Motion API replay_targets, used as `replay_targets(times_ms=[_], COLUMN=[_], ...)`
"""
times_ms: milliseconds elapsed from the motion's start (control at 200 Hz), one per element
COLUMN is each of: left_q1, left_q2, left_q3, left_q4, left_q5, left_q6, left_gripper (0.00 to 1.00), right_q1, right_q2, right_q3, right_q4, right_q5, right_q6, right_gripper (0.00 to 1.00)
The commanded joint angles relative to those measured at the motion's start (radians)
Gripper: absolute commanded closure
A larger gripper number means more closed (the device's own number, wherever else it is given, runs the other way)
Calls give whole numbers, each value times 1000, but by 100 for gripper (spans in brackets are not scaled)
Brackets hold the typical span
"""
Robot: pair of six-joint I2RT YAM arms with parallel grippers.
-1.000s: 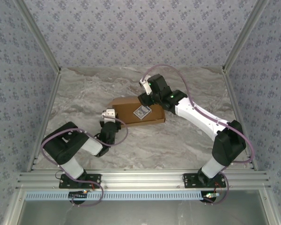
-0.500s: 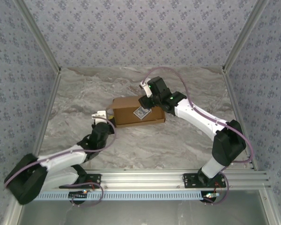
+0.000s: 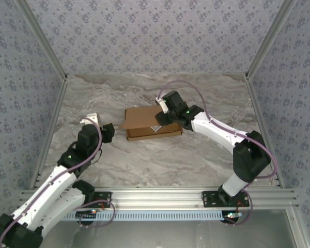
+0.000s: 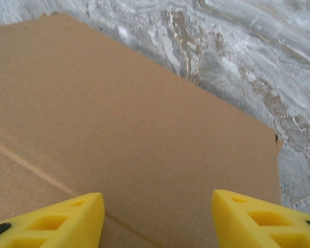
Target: Fold the paper box
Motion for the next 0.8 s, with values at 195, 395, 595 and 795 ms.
replay_targets(times_ms=[195, 395, 595, 795], left_q1=[58, 76, 95, 108], left_q2=[414, 634, 729, 777], left_q3=[180, 254, 257, 244], left_q4=[85, 127, 176, 199], left_q5=[291, 316, 338, 365], left_q6=[57, 74, 75, 72], left_gripper=[42, 40, 39, 39], right_q1=[-5, -9, -78, -214], right_q2=[58, 56, 0, 35], right_q3=[-82, -69, -77, -79], right_q4=[18, 13, 29, 8], right_q5=[18, 9, -80, -210], right_q6=[16, 17, 44, 79], right_gripper=[41, 41, 39, 38])
